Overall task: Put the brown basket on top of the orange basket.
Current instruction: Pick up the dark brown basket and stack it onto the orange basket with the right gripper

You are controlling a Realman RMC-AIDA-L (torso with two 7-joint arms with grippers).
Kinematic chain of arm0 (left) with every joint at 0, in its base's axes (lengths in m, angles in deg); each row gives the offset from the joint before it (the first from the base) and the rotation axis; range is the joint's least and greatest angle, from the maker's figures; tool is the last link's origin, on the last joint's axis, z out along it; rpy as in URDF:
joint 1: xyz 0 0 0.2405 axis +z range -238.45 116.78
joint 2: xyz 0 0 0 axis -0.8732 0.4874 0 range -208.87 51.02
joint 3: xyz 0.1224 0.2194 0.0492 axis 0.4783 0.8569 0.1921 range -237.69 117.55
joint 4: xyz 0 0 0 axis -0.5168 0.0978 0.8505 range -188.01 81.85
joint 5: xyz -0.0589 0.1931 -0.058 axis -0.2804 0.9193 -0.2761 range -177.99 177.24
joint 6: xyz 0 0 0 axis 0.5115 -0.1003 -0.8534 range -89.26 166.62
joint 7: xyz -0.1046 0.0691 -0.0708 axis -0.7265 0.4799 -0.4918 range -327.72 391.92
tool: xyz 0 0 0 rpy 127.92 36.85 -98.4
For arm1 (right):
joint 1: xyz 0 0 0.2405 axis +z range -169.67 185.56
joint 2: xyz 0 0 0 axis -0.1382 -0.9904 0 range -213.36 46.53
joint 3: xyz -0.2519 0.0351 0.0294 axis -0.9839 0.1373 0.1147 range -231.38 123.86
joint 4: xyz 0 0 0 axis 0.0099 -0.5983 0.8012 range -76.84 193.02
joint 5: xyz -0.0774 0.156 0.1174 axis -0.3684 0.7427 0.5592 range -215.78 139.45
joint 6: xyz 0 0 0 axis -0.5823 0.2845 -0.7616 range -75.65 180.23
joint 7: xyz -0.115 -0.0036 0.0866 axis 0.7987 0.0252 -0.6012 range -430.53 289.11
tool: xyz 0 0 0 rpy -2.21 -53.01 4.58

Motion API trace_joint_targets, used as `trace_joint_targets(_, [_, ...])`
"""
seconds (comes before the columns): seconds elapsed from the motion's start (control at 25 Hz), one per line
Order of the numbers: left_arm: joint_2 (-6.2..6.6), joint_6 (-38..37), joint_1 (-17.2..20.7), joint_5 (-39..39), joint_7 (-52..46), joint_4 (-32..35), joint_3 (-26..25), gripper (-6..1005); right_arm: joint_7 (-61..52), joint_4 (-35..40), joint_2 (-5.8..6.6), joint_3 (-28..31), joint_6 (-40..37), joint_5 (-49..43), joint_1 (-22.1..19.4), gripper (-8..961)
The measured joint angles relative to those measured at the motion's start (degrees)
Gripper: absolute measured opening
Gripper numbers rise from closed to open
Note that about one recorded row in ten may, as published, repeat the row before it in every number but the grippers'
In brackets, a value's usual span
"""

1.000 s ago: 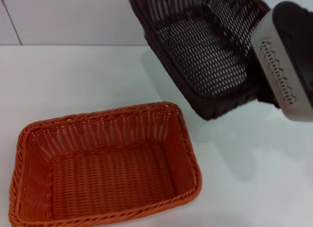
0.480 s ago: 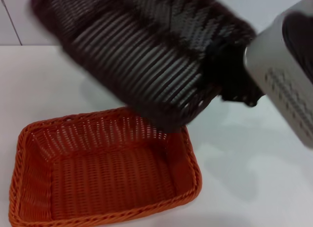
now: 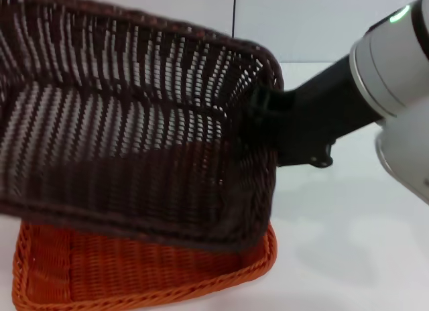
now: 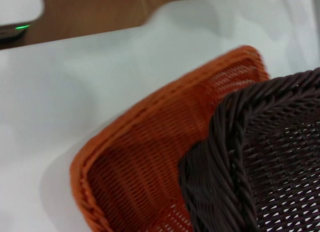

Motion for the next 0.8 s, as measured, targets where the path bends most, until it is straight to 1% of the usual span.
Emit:
trace_joint_targets(0.12, [-0.02, 0.37, -0.09, -0.52, 0.53, 0.54, -0.01, 715, 5.02, -2.31, -0.02, 0.23, 0.03, 0.08, -0.55, 125])
trace_joint_targets(0.28, [-0.08, 0.56, -0.1, -1.01, 0.86, 1.18, -0.02, 715, 8.01, -4.08, 0.02, 0.28, 0.02, 0.05, -1.04, 125])
trace_joint_targets(0.44, [-0.11, 0.94, 0.03, -2.27, 2.83, 2.57, -0.02, 715, 11.97, -7.08, 0.8, 0.32, 0.09, -0.21, -1.22, 126])
trace_joint_targets(0.48, [-0.11, 0.94, 0.03, -2.27, 2.83, 2.57, -0.02, 715, 11.97, -7.08, 0.8, 0.32, 0.09, -0.21, -1.22, 126])
trace_joint_targets(0.52, [-0.12, 0.94, 0.04, -2.54, 3.1, 2.71, -0.02, 715, 13.41, -8.59, 1.08, 0.6, 0.12, -0.18, -0.93, 126])
trace_joint_targets(0.8, [-0.12, 0.91, 0.06, -2.75, 3.47, 2.82, -0.02, 715, 16.67, -12.94, 1.45, 0.97, 0.09, -0.35, 0.35, 126])
